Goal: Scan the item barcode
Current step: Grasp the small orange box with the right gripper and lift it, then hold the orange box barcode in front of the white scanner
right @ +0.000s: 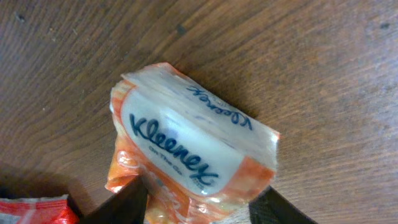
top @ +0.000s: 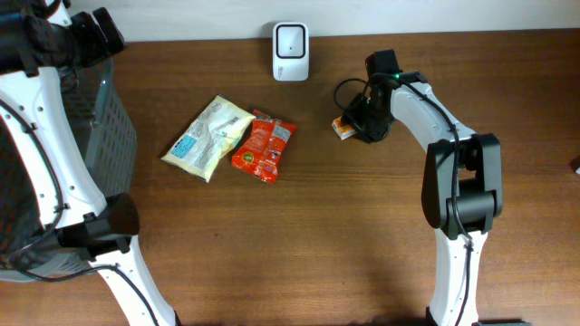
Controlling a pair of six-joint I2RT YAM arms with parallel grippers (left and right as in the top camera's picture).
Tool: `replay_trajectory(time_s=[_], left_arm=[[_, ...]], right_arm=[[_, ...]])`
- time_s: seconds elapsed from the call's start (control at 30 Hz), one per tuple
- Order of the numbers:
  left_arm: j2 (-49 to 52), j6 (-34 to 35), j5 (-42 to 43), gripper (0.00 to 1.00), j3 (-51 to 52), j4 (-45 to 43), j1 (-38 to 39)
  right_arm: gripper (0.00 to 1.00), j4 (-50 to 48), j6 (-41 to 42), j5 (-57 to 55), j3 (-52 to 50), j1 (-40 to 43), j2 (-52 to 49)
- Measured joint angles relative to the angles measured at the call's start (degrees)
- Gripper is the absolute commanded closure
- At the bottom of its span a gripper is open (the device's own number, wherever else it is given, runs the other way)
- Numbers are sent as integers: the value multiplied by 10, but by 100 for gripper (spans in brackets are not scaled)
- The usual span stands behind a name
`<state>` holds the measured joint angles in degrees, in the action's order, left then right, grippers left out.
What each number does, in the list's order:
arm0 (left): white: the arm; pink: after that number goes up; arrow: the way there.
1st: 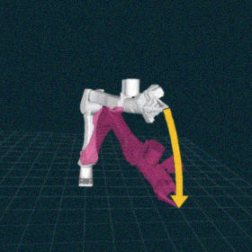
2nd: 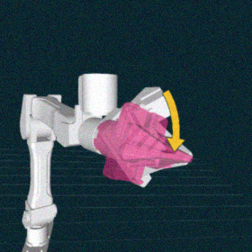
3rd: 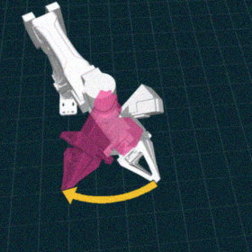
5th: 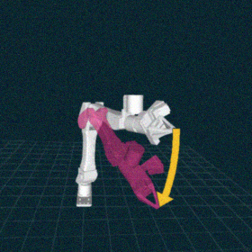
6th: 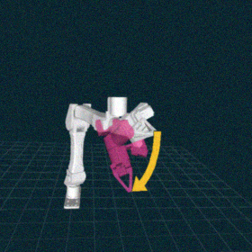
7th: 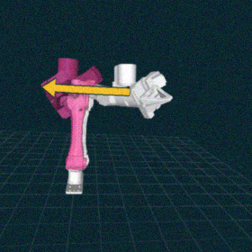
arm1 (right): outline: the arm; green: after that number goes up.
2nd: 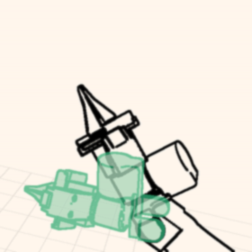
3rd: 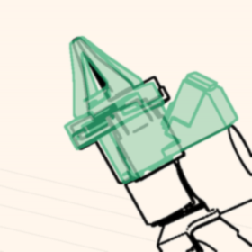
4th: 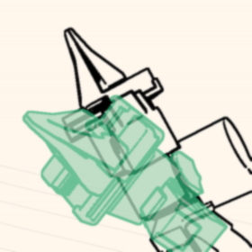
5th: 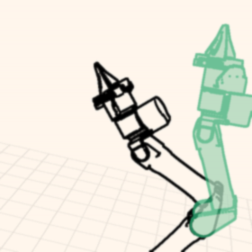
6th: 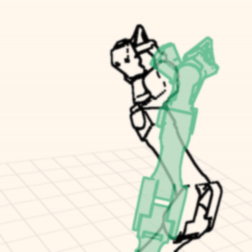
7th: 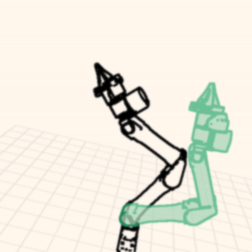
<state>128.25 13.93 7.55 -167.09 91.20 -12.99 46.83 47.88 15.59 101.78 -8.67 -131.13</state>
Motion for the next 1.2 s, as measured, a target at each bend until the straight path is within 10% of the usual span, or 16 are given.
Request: replay_trajectory(time_s=[0.1, 0.33, 0.63, 1.2], left_arm=[[0, 0, 0, 1, 0, 0, 0], [0, 0, 0, 1, 0, 0, 0], [0, 0, 0, 1, 0, 0, 0], [0, 0, 0, 1, 0, 0, 0]], right_arm=[[96, -7, 0, -6, 0, 0, 0], [96, -12, -181, 64, 43, 0, -1], [96, -214, -416, 670, 69, 5, -2], [96, -216, -525, 716, 69, -15, -2]])
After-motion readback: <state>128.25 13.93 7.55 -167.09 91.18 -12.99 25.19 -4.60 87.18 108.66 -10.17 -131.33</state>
